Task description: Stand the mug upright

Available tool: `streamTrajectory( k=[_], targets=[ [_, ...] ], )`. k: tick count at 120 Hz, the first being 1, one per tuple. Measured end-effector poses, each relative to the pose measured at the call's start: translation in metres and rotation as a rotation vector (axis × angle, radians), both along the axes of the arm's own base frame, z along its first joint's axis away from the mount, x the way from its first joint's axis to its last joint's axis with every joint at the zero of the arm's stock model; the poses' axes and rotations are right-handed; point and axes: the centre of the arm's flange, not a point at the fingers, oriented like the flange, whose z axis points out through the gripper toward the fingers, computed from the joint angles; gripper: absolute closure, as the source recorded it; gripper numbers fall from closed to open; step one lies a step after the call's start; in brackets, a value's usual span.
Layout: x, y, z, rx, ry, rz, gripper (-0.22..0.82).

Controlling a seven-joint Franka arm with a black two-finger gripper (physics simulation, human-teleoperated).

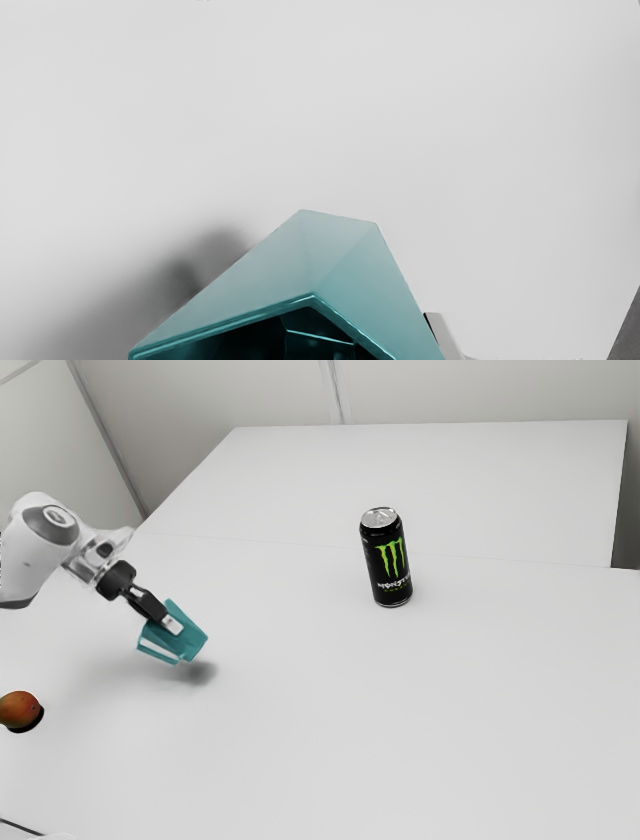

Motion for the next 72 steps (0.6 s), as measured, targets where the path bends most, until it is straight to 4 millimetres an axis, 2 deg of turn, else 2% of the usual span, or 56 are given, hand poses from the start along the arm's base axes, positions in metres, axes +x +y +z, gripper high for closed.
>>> streamTrajectory(
  k=[10, 33, 48, 72],
  targets=[
    [-0.002, -0.032, 0.017, 0.114, -0.018, -0.052, 0.76],
    [-0.002, -0.105, 0.035, 0.358, -0.046, -0.151, 0.77],
    [0.000, -0.153, 0.039, 0.449, -0.068, -0.191, 0.78],
    [0.002, -0.223, 0.033, 0.536, -0.079, -0.237, 0.79]
  ],
)
